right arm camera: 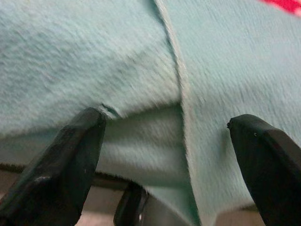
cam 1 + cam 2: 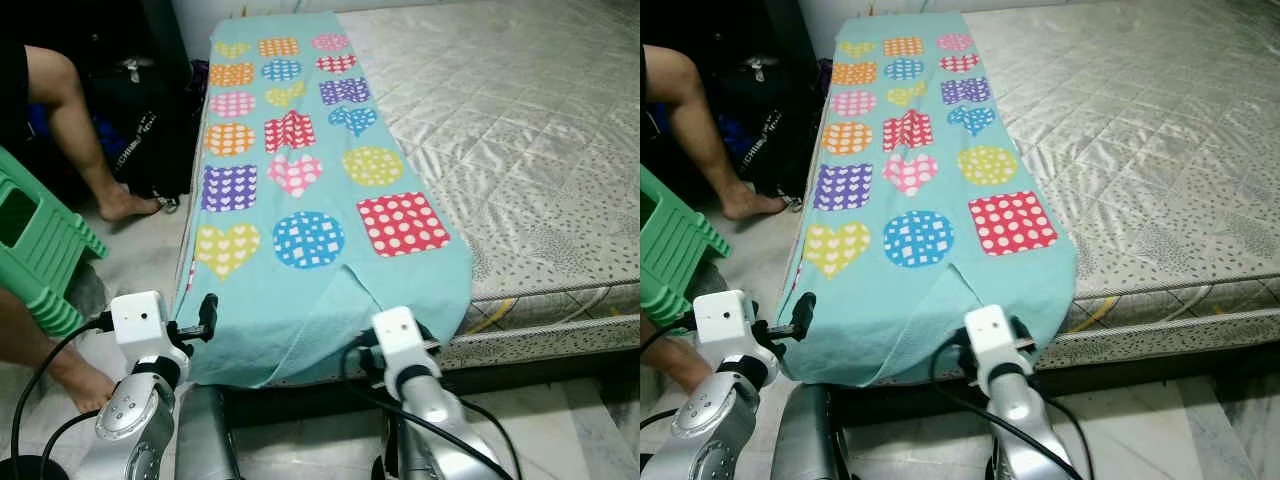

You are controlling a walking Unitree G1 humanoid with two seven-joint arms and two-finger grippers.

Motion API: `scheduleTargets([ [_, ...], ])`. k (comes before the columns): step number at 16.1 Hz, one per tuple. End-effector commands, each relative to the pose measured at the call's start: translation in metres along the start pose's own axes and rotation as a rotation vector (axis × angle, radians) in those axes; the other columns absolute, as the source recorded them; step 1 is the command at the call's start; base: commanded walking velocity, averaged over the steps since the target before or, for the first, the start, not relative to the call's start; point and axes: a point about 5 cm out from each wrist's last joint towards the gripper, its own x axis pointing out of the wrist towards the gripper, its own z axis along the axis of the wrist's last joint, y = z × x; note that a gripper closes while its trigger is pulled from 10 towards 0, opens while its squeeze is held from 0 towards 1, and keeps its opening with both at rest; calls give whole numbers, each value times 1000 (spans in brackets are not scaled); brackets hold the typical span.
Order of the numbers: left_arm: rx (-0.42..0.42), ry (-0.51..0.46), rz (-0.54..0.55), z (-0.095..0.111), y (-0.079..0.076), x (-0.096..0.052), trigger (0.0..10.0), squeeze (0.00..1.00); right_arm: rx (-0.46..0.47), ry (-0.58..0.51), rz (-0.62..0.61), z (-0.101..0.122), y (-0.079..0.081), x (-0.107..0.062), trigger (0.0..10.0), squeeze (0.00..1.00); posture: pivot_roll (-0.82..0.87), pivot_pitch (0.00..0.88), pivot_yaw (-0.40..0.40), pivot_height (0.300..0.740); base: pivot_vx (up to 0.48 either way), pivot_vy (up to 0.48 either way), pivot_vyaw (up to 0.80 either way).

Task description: Clean up the room

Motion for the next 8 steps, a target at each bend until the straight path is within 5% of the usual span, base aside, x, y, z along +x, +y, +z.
scheduleTargets([
  [1, 12, -12, 25, 3, 5, -1, 10000, 0, -12, -9, -10, 1, 4, 3, 10000, 0, -55, 103, 38, 482, 0, 0, 0],
  [5, 14, -22, 37, 5, 6, 0, 10000, 0, -13, -48, -130, 12, -7, 23, 10000, 0, -42, 102, 36, 482, 0, 0, 0],
  [8, 18, -31, 50, 7, 9, 2, 10000, 0, -29, -61, -222, 11, -31, 30, 10000, 0, -43, 97, 34, 482, 0, 0, 0],
])
